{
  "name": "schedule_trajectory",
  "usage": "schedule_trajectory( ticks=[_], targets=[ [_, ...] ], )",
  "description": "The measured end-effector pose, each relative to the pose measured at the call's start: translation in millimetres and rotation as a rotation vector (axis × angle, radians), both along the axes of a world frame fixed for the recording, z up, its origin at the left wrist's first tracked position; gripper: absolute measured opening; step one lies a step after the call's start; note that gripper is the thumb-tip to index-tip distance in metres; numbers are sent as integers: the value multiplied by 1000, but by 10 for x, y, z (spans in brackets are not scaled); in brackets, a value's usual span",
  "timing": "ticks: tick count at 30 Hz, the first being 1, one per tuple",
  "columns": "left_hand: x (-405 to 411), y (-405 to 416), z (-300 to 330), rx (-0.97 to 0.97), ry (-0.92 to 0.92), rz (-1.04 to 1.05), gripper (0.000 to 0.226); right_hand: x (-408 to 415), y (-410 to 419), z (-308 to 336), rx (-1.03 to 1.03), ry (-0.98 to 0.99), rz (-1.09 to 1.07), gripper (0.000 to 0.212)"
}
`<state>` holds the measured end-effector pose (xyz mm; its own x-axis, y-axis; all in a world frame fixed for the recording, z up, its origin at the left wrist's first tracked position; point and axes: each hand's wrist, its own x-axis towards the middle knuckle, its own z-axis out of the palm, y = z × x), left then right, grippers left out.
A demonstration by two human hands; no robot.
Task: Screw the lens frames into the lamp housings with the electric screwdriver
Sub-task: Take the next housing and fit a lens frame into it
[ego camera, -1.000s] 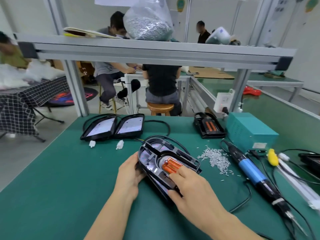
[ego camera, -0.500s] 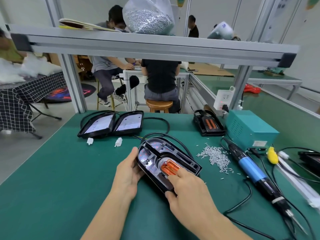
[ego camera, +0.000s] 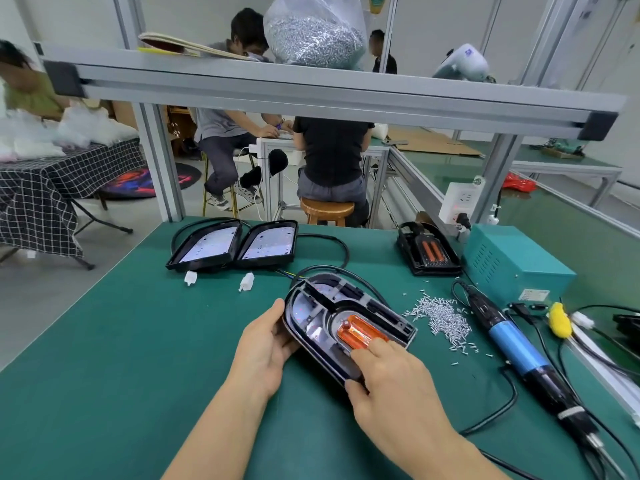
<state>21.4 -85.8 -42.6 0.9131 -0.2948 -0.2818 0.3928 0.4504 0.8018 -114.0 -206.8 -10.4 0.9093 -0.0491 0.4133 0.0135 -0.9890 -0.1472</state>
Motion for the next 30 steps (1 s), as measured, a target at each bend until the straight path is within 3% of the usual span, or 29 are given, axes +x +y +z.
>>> schedule_trajectory(
  ticks=[8,12,19,24,30],
  targets=[
    [2,-12,-4,-46,40,2,26,52,54,53,-91,39,19,44],
    [-15,-7,-10,-116,78,-31,32,58,66,69,-44,86,55,41],
    [-39,-54,-50,-262,136,-53,40,139,141,116,72,187,104,18],
    [-52,-72,-53,-260,71,-99,41,168,92,168,17,265,17,31],
    [-43,-85,11,-207,82,-60,42,158,83,158,66,113,21,18]
  ],
)
